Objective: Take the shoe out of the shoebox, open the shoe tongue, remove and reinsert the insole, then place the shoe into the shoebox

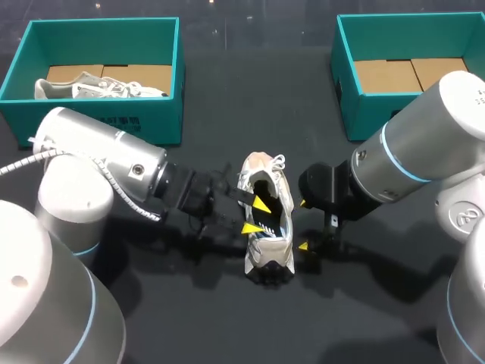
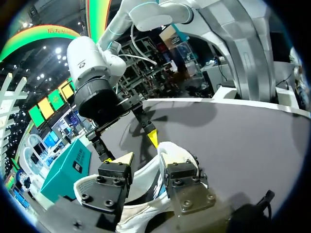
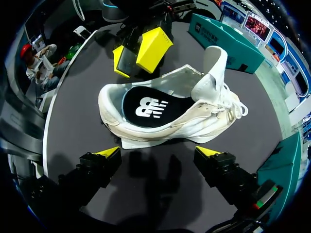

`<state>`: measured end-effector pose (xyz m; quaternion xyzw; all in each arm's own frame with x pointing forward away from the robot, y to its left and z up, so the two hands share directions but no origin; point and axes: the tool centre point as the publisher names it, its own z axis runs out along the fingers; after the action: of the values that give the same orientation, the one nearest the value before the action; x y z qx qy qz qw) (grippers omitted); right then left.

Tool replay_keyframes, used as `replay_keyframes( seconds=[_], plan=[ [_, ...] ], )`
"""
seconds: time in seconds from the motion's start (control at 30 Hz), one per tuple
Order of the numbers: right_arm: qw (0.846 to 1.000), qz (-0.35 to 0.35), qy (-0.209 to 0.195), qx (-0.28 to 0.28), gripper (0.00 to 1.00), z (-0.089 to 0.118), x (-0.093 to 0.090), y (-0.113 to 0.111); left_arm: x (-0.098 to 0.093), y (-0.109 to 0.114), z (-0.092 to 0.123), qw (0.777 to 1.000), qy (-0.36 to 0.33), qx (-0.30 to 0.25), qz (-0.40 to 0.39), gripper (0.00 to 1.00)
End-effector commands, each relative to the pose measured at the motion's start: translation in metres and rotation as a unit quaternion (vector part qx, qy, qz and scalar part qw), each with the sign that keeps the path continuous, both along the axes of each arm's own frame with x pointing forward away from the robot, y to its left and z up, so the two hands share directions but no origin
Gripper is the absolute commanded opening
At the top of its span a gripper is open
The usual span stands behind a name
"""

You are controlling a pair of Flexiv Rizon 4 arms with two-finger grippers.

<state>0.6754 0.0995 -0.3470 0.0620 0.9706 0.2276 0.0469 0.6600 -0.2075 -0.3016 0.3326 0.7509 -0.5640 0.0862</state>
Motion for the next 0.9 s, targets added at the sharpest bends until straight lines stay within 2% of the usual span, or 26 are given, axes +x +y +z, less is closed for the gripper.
replay_keyframes(
  seconds=[0.03, 0.13, 0.23, 0.47, 0.67, 0.73, 0.77, 0.83, 0.9],
  plan=[
    [1.000, 0.003, 0.001, 0.002, 1.00, 0.024, -0.006, -0.031, -0.004, 0.018, 0.014, 1.000, -0.004, 0.022, -0.003, 0.34],
    [1.000, 0.003, 0.001, -0.009, 1.00, 0.029, -0.006, -0.043, -0.004, 0.028, 0.018, 0.999, -0.006, 0.035, -0.007, 0.35],
    [0.997, 0.080, 0.003, 0.009, 1.00, 0.031, -0.006, -0.054, -0.004, 0.039, 0.022, 0.998, -0.007, 0.055, -0.012, 0.36],
    [0.997, 0.080, 0.003, 0.009, 1.00, 0.031, -0.006, -0.054, -0.005, 0.067, 0.032, 0.993, -0.026, 0.113, -0.034, 0.40],
    [0.997, 0.080, 0.003, 0.009, 1.00, 0.031, -0.006, -0.054, -0.002, 0.086, 0.038, 0.982, -0.040, 0.168, -0.071, 0.36],
    [0.997, 0.080, 0.003, 0.009, 1.00, 0.031, -0.006, -0.054, 0.001, 0.094, 0.038, 0.972, -0.043, 0.208, -0.099, 0.30],
    [0.997, 0.080, 0.003, 0.009, 1.00, 0.031, -0.006, -0.054, 0.003, 0.099, 0.038, 0.967, -0.045, 0.225, -0.106, 0.00],
    [0.997, 0.080, 0.003, 0.009, 1.00, 0.031, -0.006, -0.054, 0.008, 0.105, 0.038, 0.962, -0.047, 0.248, -0.106, 0.00],
    [0.997, 0.080, 0.003, 0.009, 1.00, 0.031, -0.006, -0.054, 0.018, 0.113, 0.041, 0.961, -0.024, 0.271, -0.059, 0.00]
  ],
)
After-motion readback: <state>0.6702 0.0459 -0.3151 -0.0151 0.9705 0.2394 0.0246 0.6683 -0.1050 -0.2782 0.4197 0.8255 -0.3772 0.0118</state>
